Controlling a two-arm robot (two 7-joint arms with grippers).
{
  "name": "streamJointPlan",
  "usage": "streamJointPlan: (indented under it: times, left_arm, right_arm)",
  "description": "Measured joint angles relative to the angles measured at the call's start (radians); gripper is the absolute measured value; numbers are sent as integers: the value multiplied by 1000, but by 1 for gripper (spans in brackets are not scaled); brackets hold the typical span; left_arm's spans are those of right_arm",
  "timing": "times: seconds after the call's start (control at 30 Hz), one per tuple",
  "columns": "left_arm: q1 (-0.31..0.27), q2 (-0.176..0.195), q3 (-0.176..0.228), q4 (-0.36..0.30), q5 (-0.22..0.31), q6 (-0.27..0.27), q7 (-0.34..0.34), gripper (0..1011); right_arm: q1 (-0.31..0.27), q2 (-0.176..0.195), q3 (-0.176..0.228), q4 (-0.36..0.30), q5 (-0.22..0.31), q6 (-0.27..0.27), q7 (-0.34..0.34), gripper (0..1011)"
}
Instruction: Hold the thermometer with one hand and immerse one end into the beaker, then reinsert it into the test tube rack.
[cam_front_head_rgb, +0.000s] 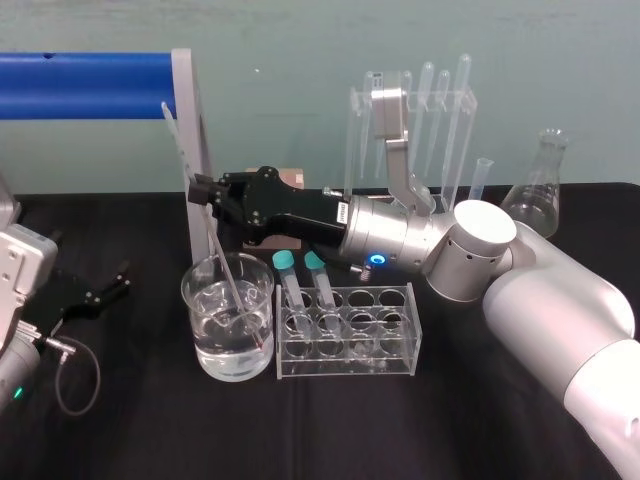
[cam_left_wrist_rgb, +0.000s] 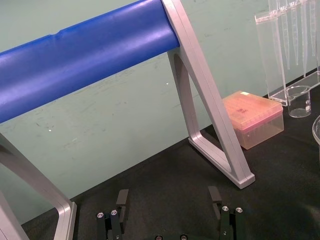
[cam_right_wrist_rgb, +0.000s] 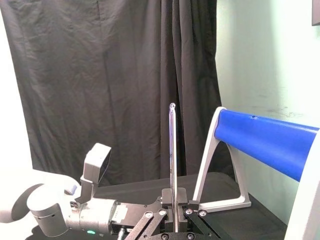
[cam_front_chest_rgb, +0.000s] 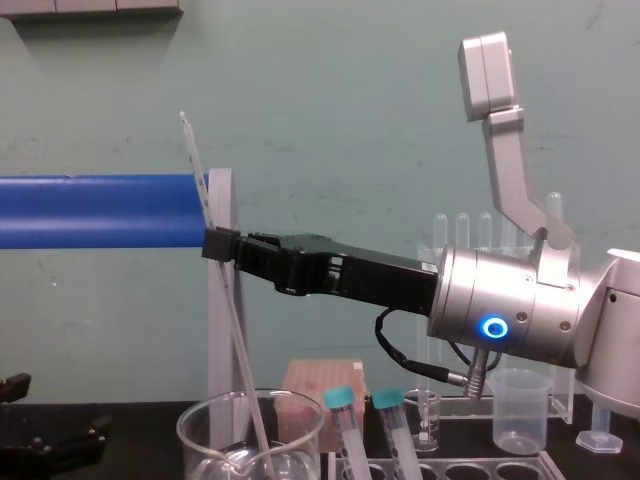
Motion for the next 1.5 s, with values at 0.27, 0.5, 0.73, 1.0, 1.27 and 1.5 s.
streamJointPlan:
  times: [0.27, 0.5, 0.73, 1.0, 1.27, 1.5]
  left_arm:
    - [0, 0, 0, 0, 0, 0, 0, 1008]
    - [0, 0, 0, 0, 0, 0, 0, 1008]
    - [0, 0, 0, 0, 0, 0, 0, 1008]
    - [0, 0, 0, 0, 0, 0, 0, 1008]
    - [0, 0, 0, 0, 0, 0, 0, 1008]
    - [0, 0, 0, 0, 0, 0, 0, 1008]
  right_arm:
    - [-7, 1, 0, -12, -5, 4, -2, 54]
    - [-10, 2, 0, -14, -8, 7, -5, 54]
    - [-12, 0, 0, -14, -12, 7, -10, 54]
    - [-12, -3, 0, -11, -13, 7, -11, 54]
    - [-14, -3, 0, -12, -14, 10, -11, 54]
    - [-17, 0, -2, -21, -18, 16, -20, 54]
